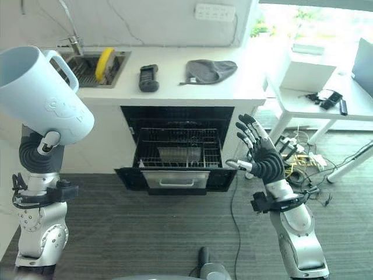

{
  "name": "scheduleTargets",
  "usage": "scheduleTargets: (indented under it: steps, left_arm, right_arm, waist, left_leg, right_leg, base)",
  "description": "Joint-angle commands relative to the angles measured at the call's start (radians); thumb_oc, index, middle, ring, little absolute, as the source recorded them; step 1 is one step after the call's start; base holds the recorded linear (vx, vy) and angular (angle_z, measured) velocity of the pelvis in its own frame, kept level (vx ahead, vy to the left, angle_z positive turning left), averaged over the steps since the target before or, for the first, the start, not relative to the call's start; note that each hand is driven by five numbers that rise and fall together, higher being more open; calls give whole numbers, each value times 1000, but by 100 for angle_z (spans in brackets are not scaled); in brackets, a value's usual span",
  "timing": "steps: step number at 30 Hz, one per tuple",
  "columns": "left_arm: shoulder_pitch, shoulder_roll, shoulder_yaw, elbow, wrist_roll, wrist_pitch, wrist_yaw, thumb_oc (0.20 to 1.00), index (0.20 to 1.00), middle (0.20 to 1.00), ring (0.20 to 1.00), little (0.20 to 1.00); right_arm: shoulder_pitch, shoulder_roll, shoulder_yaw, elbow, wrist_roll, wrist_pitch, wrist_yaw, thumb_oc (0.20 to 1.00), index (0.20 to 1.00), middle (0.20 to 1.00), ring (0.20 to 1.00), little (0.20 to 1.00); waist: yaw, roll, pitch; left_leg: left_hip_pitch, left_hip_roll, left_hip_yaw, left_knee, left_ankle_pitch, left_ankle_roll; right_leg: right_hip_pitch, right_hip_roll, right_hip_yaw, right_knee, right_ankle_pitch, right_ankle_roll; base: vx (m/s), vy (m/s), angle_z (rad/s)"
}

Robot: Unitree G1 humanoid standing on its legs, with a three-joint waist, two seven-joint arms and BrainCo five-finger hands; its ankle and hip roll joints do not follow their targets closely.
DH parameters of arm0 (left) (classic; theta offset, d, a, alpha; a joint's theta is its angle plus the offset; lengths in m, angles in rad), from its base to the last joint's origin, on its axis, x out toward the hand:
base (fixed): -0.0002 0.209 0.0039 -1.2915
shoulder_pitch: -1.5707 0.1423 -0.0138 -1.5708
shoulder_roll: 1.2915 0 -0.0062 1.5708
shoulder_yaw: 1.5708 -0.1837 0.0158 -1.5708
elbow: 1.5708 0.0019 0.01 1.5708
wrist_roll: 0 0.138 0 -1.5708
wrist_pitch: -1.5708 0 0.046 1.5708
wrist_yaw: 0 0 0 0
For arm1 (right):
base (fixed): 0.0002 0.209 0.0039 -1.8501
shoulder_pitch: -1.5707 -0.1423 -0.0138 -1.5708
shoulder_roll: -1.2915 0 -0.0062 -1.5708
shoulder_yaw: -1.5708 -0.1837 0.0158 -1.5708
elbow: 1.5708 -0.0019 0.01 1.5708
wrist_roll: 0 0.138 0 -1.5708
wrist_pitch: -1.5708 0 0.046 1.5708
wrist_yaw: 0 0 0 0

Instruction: Place the dishes in the dishwasher.

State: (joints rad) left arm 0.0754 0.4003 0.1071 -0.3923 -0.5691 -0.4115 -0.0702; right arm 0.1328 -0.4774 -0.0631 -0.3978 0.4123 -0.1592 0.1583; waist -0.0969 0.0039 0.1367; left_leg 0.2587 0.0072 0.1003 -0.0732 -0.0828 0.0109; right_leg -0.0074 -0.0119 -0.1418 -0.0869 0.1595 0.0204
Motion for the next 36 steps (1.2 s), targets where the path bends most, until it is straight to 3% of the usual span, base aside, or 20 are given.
scheduleTargets:
  steps: [1,4,6,8,11,14,16,19,21,29,33,36]
  left_arm:
    - [-13,26,1,-29,-24,-34,-30,200,200,200,200,200]
    - [3,13,-1,-18,-28,-50,-62,200,200,200,200,200]
    - [7,11,-1,-16,-32,-52,-74,200,200,200,200,200]
    - [20,10,2,-16,-35,-56,-89,200,200,200,200,200]
    - [25,15,1,-3,-34,-66,-64,200,200,200,200,200]
    - [29,10,3,7,-35,-85,-60,200,200,200,200,200]
    - [40,9,8,12,-47,-104,-66,200,200,200,200,200]
    - [33,14,6,19,-52,-109,-55,200,200,200,200,200]
    - [-3,20,4,22,-41,-101,-46,200,200,200,200,200]
    - [-47,16,16,16,-23,-50,-79,200,200,200,200,200]
    - [-43,23,23,5,-16,-42,-83,200,200,200,200,200]
    - [-42,25,28,2,9,-43,-70,200,200,200,200,200]
  right_arm:
    - [15,-16,-59,-46,19,-49,9,1000,1000,1000,1000,1000]
    - [15,-15,-68,-29,12,-51,22,1000,1000,1000,1000,1000]
    - [11,-13,-67,-24,8,-51,19,1000,1000,1000,1000,1000]
    - [-6,-7,-62,-16,1,-43,15,1000,1000,1000,1000,1000]
    - [-7,-4,-51,-16,-13,-35,26,1000,1000,1000,1000,1000]
    - [1,-13,-51,-20,-11,-38,33,1000,1000,1000,1000,1000]
    - [-2,-31,-52,-16,-7,-43,37,1000,1000,1000,1000,1000]
    - [11,-42,-65,-19,8,-51,42,1000,1000,1000,1000,1000]
    - [18,-36,-78,-29,12,-50,41,1000,1000,1000,1000,1000]
    - [-14,10,-63,-22,-29,-24,-1,1000,1000,1000,1000,1000]
    - [-9,25,-59,-30,-32,-16,14,1000,1000,1000,1000,1000]
    - [-3,34,-40,-31,-44,-15,43,1000,1000,1000,1000,1000]
  waist:
    - [-20,-12,-23]
    - [-10,-28,2]
    - [-4,-31,9]
    - [6,-24,16]
    - [18,2,17]
    - [39,17,22]
    - [55,12,23]
    - [47,7,19]
    - [48,-8,3]
    - [92,-48,-24]
    - [103,-59,-24]
    - [85,-54,-9]
  left_leg:
    - [-61,122,24,190,135,-115]
    - [-165,127,22,365,135,-107]
    - [-188,119,28,357,117,-96]
    - [-182,100,56,230,89,-82]
    - [-178,94,52,-7,148,-96]
    - [-278,126,26,-14,236,-130]
    - [-306,135,37,-14,241,-132]
    - [-289,142,80,-14,233,-125]
    - [-265,112,89,-14,201,-99]
    - [-244,37,42,-14,154,-39]
    - [-241,12,40,-14,154,-8]
    - [-201,11,28,-14,130,-5]
  right_leg:
    - [45,-34,11,0,-57,67]
    - [88,-37,23,0,-76,40]
    - [99,-39,26,0,-82,41]
    - [115,-37,29,0,-101,53]
    - [147,-21,57,0,-142,65]
    - [178,-3,74,0,-168,55]
    - [221,-9,72,0,-210,57]
    - [243,-28,48,0,-211,70]
    - [259,-61,29,0,-201,92]
    - [243,-114,5,73,-197,126]
    - [183,-126,1,244,-141,147]
    - [79,-120,12,379,-119,143]
  base:
    - [149,-289,-22]
    - [114,-189,-7]
    - [103,-51,-3]
    - [172,59,-5]
    - [241,147,-7]
    - [209,176,-25]
    - [258,218,-48]
    - [169,248,-54]
    - [224,364,-16]
    - [125,203,14]
    - [33,212,9]
    - [102,114,-25]
